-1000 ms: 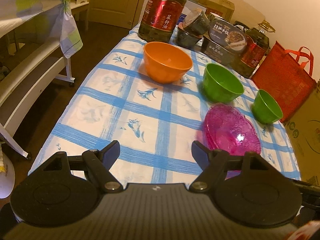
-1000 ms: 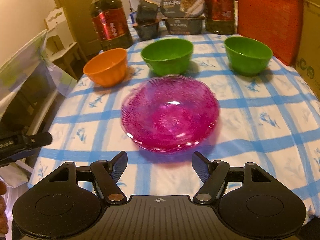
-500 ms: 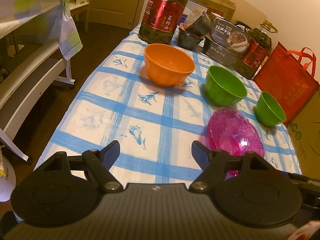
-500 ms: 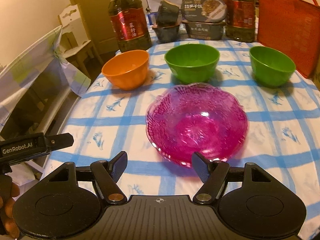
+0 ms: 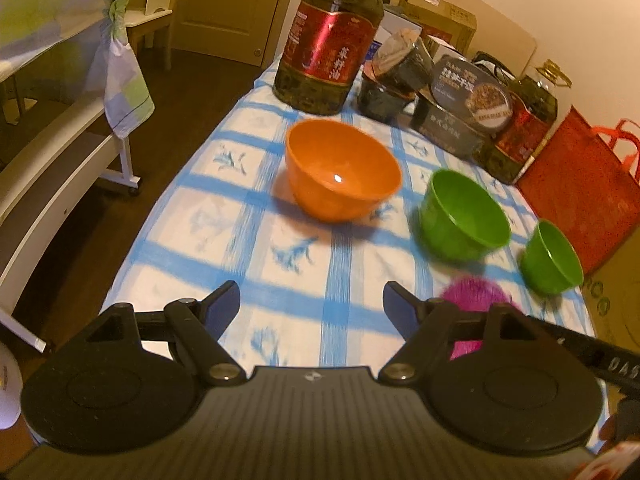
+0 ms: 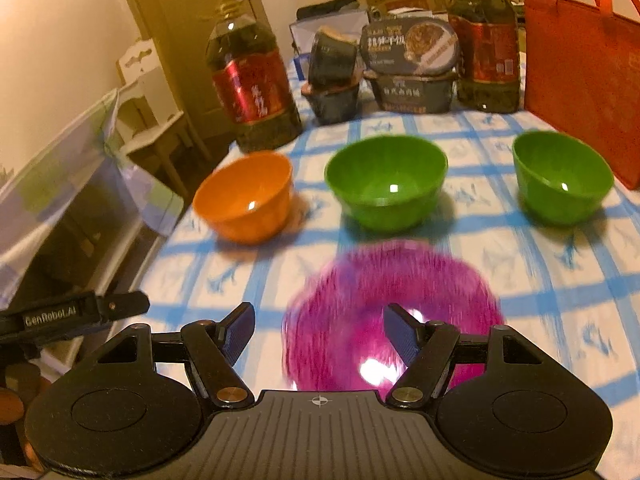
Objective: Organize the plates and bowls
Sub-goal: 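Move both tools past the pink plates toward the orange bowl, then close the left tool on the orange bowl rim while the right tool pinches it too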
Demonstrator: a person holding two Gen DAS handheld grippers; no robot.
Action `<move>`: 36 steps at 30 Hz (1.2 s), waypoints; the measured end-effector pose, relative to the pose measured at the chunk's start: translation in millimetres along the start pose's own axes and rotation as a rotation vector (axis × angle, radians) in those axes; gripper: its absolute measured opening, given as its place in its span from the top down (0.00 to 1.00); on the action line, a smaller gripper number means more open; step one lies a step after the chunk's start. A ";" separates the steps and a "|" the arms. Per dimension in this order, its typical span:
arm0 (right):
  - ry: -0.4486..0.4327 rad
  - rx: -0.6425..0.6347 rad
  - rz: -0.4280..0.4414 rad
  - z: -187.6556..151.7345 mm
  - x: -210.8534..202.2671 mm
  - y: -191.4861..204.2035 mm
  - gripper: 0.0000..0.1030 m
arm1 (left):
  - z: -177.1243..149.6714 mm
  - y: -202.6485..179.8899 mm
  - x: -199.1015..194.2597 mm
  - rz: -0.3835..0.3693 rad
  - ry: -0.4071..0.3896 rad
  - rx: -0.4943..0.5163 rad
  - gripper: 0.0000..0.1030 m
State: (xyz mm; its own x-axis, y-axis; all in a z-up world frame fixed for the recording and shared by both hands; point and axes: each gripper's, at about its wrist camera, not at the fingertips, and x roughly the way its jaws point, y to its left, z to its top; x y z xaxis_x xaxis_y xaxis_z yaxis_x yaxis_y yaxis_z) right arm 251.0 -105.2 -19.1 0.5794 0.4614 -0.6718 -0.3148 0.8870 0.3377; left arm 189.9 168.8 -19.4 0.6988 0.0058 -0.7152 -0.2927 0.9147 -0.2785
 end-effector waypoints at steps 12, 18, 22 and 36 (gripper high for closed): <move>0.052 0.031 0.093 83.4 93.7 17.9 0.31 | 95.3 7.4 74.9 -0.029 0.045 0.074 0.28; 0.138 0.091 0.094 101.5 150.3 19.1 0.41 | 115.6 19.0 123.8 -0.035 0.130 0.066 0.46; 0.176 0.100 0.067 106.0 176.9 19.2 0.50 | 124.8 22.0 146.4 -0.051 0.145 0.061 0.51; 0.229 0.066 0.033 107.3 224.1 22.5 0.78 | 133.0 24.4 188.8 -0.033 0.170 0.125 0.89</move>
State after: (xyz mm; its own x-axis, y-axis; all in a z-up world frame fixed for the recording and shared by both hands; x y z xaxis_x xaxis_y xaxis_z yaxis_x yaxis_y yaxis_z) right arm 454.4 19.8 -91.4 0.3819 0.4815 -0.7889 -0.2763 0.8740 0.3997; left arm 401.5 246.0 -76.0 0.5836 -0.0831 -0.8078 -0.1808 0.9565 -0.2290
